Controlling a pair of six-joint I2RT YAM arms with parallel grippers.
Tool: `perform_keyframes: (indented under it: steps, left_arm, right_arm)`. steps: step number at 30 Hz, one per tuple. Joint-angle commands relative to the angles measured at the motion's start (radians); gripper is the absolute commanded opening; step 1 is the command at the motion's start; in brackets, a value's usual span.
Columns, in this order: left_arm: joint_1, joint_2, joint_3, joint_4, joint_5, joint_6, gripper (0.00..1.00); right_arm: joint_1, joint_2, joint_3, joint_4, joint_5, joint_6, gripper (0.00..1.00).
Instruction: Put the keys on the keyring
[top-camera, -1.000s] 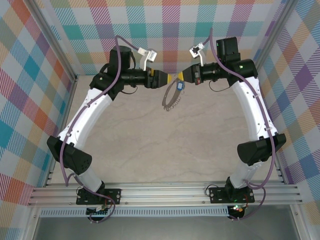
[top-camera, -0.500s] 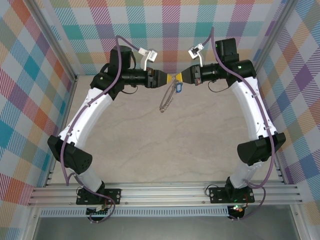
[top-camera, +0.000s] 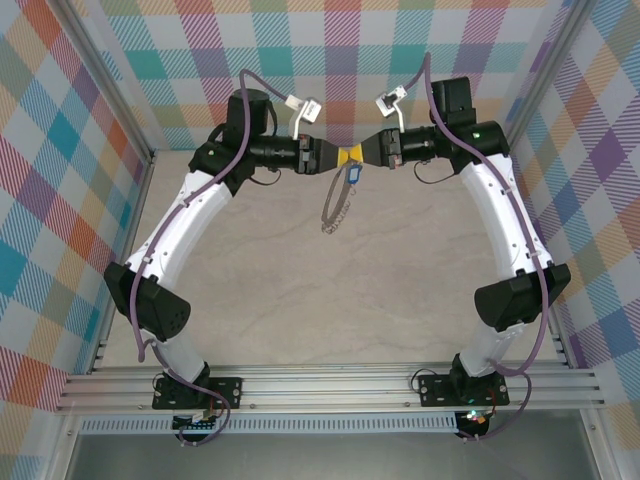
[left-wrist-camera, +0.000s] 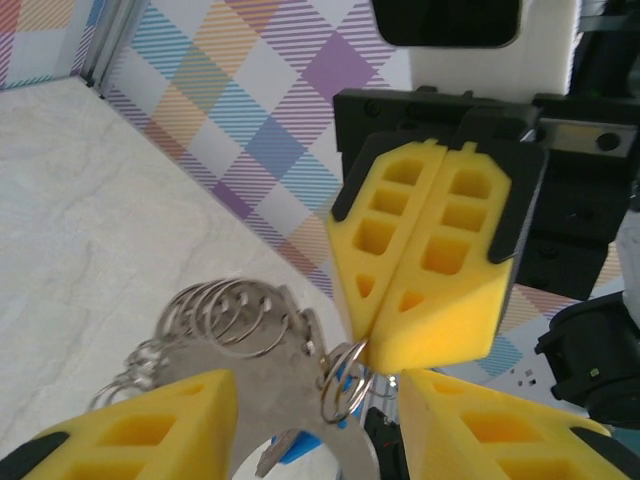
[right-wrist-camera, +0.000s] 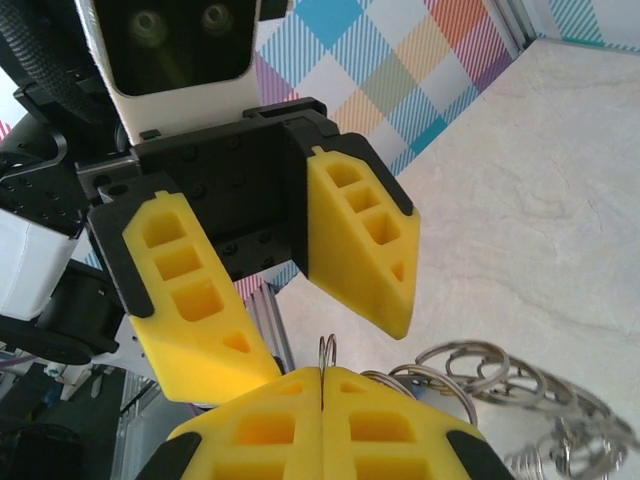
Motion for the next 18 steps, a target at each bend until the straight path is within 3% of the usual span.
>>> perform_keyframes:
  steps: [1, 10, 16, 18]
  left_arm:
    - [0.001, 0.005, 0.036, 0.051, 0.050, -0.025, 0.42]
    - [-0.013, 0.019, 0.056, 0.024, 0.116, -0.019, 0.20]
    - [-0.014, 0.014, 0.053, -0.002, 0.109, -0.003, 0.16]
    - [-0.018, 0.013, 0.054, 0.000, 0.101, -0.002, 0.07]
  right_arm:
    - [-0.002, -0.044, -0.013, 0.055, -0.051, 0.019, 0.00]
    - [-0.001, -0.048, -0.032, 0.093, -0.041, 0.041, 0.00]
    - [-0.001, -0.049, -0.043, 0.121, -0.036, 0.061, 0.00]
    - [-0.001, -0.049, -0.043, 0.129, -0.038, 0.068, 0.00]
